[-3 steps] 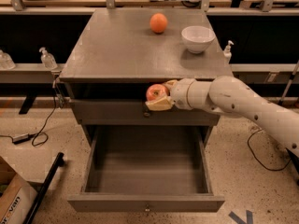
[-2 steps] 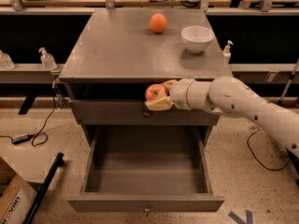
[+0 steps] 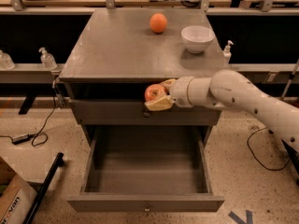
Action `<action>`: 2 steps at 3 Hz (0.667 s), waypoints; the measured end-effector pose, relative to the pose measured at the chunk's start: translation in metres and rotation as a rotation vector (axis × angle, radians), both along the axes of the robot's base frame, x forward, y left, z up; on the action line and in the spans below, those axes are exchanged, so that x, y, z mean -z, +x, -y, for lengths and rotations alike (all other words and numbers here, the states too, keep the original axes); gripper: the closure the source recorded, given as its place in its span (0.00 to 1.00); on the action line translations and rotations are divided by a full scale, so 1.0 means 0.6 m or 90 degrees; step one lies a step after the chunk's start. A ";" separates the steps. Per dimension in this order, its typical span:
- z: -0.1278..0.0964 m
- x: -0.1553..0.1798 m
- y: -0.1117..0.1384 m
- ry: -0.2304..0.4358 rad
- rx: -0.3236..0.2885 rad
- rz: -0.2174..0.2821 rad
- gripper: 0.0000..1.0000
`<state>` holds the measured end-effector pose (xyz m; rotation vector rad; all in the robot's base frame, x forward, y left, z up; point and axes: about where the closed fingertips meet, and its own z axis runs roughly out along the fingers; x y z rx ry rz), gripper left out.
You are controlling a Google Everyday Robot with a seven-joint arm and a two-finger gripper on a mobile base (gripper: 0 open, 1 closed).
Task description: Pick apple from middle drawer and place on counter
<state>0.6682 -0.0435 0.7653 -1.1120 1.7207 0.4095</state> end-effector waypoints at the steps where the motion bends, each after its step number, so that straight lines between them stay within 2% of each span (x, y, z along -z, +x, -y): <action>1: 0.011 -0.025 0.008 -0.026 -0.046 0.002 1.00; 2: 0.011 -0.027 0.004 -0.027 -0.052 0.001 1.00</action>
Offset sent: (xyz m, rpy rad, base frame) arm -0.1392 -0.0467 0.0507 -0.2242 0.2499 0.7074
